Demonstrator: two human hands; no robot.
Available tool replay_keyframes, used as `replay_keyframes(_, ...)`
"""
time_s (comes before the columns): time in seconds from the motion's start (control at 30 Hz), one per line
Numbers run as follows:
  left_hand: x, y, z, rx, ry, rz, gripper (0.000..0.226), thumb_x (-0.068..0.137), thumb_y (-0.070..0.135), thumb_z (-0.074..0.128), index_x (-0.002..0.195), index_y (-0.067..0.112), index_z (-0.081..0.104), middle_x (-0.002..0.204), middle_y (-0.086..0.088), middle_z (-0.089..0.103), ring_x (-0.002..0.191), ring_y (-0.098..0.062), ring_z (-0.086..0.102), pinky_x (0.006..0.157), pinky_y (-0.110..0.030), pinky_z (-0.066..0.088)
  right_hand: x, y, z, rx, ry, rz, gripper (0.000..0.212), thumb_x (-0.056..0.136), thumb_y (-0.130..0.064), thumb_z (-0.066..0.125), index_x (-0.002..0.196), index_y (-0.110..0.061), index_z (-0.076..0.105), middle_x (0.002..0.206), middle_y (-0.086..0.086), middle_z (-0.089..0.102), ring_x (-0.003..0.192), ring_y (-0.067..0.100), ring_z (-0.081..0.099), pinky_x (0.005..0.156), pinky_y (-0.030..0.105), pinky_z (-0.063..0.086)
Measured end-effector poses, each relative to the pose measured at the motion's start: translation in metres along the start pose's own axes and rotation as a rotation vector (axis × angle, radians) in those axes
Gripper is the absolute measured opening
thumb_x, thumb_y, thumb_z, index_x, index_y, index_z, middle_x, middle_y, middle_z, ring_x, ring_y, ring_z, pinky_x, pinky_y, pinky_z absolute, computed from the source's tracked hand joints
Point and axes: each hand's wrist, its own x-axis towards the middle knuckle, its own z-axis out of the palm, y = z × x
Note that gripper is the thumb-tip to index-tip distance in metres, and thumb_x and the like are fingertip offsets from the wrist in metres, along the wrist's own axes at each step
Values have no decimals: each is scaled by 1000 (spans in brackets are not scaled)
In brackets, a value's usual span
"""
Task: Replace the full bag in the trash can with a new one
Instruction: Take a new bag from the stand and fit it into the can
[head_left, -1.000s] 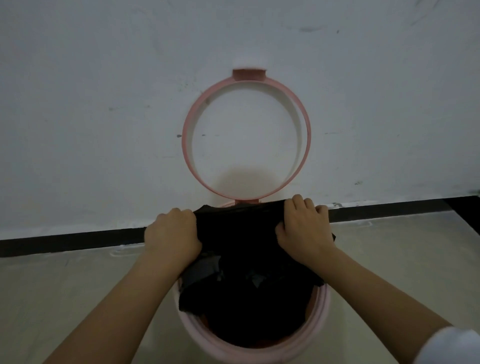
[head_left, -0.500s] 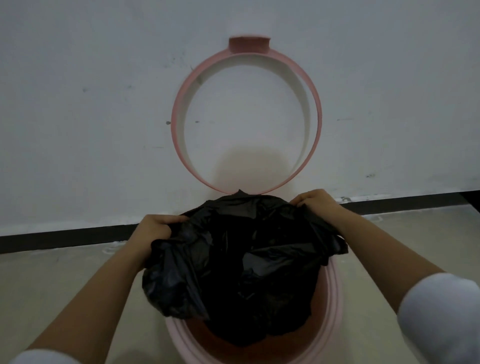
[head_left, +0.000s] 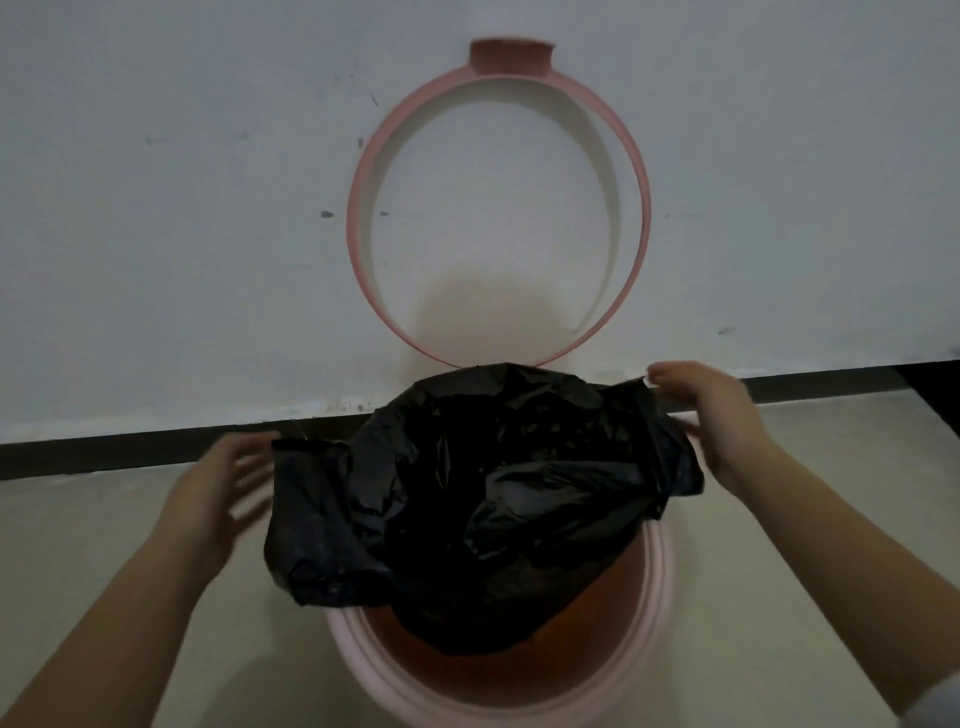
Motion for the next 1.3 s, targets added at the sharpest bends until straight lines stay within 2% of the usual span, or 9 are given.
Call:
replay_keyframes(0.13, -32, 25, 14, 288, 275, 681, 23, 86, 24, 48, 99, 18, 66, 106, 1, 63, 113, -26, 57, 96, -33, 40, -41, -12, 3, -308, 133, -597, 20, 69, -7, 50, 82, -12, 64, 90, 4, 62, 87, 17, 55, 82, 26, 42)
replay_keyframes(0.27, -80, 6, 54, 799, -78, 1286, 32, 82, 33, 54, 102, 13, 69, 107, 2, 65, 117, -22, 50, 107, -37, 28, -76, 10, 17, -776, -186, -917, 43, 60, -13, 52, 101, -13, 63, 113, 0, 59, 111, 18, 48, 95, 34, 34)
replay_keyframes(0.37, -150, -51, 31, 1121, -339, 1231, 47, 74, 45, 56, 117, 25, 64, 108, 11, 67, 120, -12, 47, 111, -43, 19, -143, 45, 8, -1115, -399, -775, 50, 64, -26, 54, 114, -31, 57, 136, -3, 46, 131, 20, 28, 100, 37, 19)
replay_keyframes(0.5, -144, -70, 28, 1241, -374, 1271, 33, 77, 37, 51, 102, 27, 71, 77, 15, 67, 87, -5, 58, 111, -40, 16, -133, 58, -5, -1420, -312, -856, 19, 67, -25, 68, 86, -28, 68, 130, 5, 58, 129, 24, 33, 94, 42, 21)
replay_keyframes(0.83, -145, -75, -1, 963, -600, 1266, 19, 87, 37, 58, 91, 28, 74, 74, 11, 63, 70, -3, 53, 76, -28, 42, -150, 75, -53, -1370, -108, -1246, 13, 84, -22, 52, 77, -15, 60, 84, 3, 65, 88, 21, 54, 89, 43, 32)
replay_keyframes(1.0, -144, -100, -12, 1100, -614, 1329, 26, 92, 34, 51, 89, 28, 76, 75, 7, 64, 71, -10, 54, 71, -27, 38, -144, 112, -59, -1337, -229, -1064, 16, 86, -26, 53, 84, -20, 68, 86, -1, 66, 89, 17, 54, 87, 40, 34)
replay_keyframes(1.1, -133, -117, -17, 1144, -601, 1304, 32, 95, 34, 45, 88, 27, 76, 80, 9, 69, 75, -10, 57, 70, -25, 40, -133, 120, -49, -1027, -318, -661, 12, 83, -16, 62, 92, -18, 70, 89, -3, 68, 86, 16, 62, 81, 37, 46)
replay_keyframes(1.2, -119, -121, -17, 960, -515, 1009, 32, 89, 39, 50, 87, 21, 77, 87, 6, 75, 83, -6, 60, 73, -22, 45, -115, 102, -33, -424, -256, -165, 22, 75, 15, 56, 90, 2, 67, 83, 14, 70, 79, 29, 64, 73, 31, 50)
replay_keyframes(1.3, -101, -110, -14, 739, -348, 642, 13, 80, 17, 62, 82, 17, 75, 83, 12, 74, 82, 4, 63, 73, -22, 50, -94, 72, -25, -59, -192, 68, 37, 65, 8, 44, 87, -9, 69, 77, 8, 69, 71, 24, 60, 62, 30, 49)
